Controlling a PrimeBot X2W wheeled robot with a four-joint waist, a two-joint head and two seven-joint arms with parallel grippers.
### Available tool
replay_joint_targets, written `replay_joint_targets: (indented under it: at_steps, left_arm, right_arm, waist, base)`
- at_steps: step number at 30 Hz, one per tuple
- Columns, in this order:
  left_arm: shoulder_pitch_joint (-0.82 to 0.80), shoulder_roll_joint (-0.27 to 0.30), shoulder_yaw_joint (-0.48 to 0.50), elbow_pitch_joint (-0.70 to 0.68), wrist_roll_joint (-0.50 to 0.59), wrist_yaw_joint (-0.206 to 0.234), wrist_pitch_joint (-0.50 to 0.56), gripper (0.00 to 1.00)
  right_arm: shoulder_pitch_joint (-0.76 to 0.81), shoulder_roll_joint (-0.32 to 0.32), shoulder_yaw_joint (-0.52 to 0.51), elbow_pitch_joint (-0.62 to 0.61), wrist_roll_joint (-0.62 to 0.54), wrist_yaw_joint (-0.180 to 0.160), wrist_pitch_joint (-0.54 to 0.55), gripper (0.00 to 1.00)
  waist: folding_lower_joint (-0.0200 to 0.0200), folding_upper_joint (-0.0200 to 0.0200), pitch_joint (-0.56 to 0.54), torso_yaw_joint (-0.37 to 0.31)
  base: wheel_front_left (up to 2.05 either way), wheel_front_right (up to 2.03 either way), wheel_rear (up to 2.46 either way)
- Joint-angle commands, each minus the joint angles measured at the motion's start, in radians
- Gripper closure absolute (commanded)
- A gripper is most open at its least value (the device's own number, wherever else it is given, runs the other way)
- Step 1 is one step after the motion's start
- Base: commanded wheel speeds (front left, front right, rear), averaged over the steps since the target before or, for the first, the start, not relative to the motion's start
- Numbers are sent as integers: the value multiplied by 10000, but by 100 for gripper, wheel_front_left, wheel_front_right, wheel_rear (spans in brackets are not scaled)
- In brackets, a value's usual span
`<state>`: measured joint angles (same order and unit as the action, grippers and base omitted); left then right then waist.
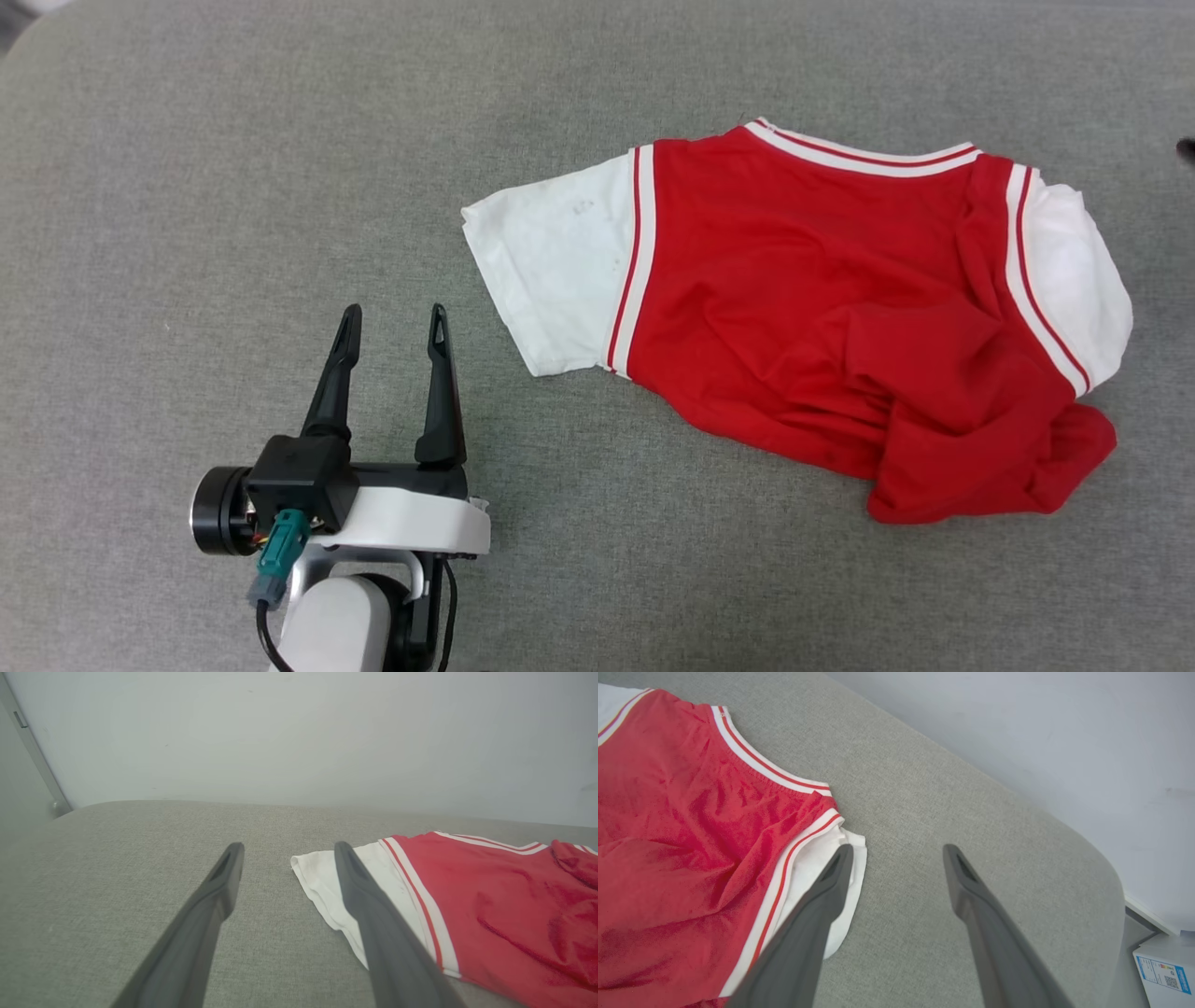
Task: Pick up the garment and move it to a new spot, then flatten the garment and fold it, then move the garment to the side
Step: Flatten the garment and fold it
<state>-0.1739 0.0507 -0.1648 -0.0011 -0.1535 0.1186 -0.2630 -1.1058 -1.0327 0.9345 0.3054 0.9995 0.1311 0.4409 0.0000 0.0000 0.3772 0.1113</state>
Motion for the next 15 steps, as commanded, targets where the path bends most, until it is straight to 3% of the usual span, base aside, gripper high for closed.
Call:
replay_joint_targets:
  at_steps: [1, 4, 8, 15]
  left_arm:
    - [-90, -9, 13, -51, 61, -2, -27, 0]
    - [-195, -9, -31, -100, 35, -9, -27, 0]
    - [-464, -9, -215, -119, -64, 13, -27, 0]
    - [-701, -9, -345, -131, -61, 76, -27, 0]
  right_arm:
    - [-160, -38, 74, -146, 88, -5, 386, 0]
    - [-384, -154, 305, -415, 118, -7, 1870, 0]
    - [-410, 372, 204, 202, 20, -7, 2933, 0]
    - [70, 1185, 98, 1253, -182, -7, 2999, 0]
  waist:
    - [0, 0, 90, 24]
    - [0, 0, 312, 96]
    - [0, 0, 738, 316]
    - [0, 0, 1198, 609]
  base:
    - [0, 0, 0]
    - [0, 0, 0]
    - [0, 0, 0]
    - [0, 0, 0]
